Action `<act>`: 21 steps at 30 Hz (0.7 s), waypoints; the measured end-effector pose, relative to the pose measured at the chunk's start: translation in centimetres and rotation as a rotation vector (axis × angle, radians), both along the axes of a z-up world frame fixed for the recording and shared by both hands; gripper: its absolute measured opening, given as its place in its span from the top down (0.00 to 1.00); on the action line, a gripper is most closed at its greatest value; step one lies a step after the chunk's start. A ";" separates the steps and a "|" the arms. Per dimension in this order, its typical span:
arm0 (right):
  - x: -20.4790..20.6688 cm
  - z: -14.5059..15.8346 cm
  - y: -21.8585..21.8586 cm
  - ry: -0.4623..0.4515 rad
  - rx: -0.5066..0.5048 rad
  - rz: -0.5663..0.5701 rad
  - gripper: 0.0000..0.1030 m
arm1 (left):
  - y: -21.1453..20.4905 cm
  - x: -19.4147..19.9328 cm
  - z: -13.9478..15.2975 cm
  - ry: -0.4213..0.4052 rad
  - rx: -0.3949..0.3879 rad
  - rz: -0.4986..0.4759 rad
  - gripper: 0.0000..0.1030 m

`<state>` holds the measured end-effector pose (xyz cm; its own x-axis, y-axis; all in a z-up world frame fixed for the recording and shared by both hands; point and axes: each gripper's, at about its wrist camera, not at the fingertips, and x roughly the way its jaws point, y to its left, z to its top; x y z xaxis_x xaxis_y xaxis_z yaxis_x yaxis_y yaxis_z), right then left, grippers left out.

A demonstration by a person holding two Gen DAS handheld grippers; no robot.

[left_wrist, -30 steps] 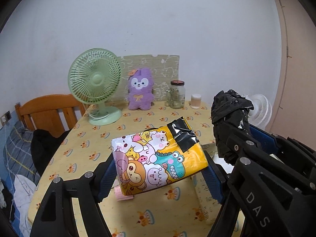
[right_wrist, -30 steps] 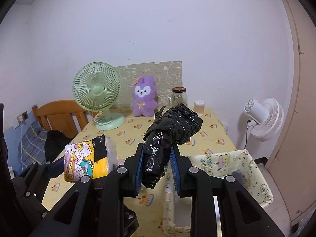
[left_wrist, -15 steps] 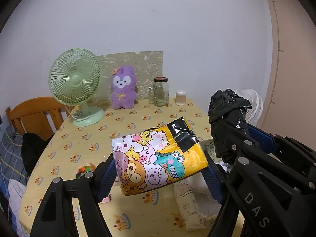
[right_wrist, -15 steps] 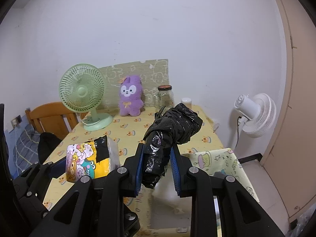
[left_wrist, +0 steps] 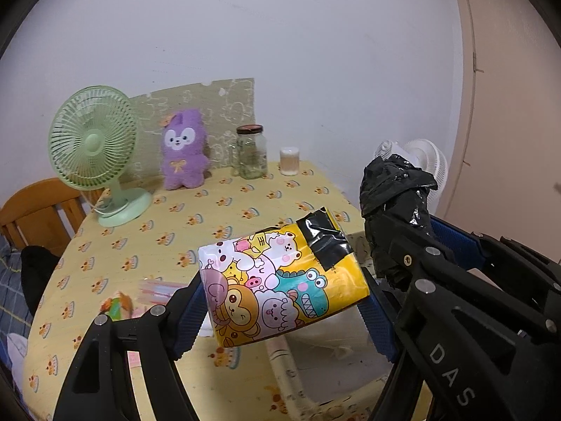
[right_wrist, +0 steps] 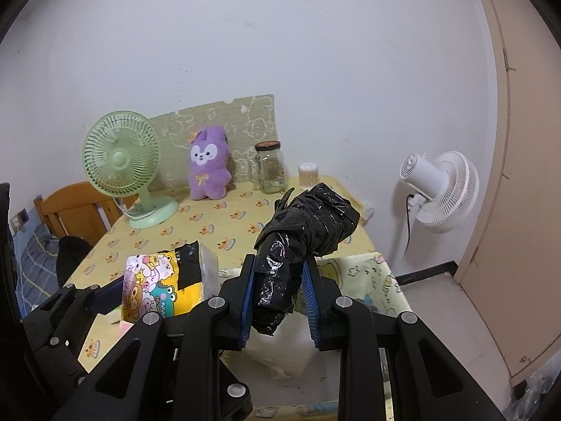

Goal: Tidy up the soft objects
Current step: 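Carry the snack bag and black bundle toward the box with both tools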

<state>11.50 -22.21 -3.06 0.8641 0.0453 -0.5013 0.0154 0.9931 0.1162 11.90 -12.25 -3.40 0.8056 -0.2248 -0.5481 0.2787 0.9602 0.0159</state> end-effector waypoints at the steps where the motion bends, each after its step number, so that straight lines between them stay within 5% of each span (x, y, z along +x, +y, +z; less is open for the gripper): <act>1: 0.1 -0.1 -0.2 0.002 0.001 -0.002 0.72 | -0.3 0.0 -0.1 0.003 0.003 -0.006 0.22; 21: 0.9 -4.2 -4.3 0.101 0.018 -0.068 0.72 | -5.0 1.4 -3.6 0.112 0.108 -0.109 0.19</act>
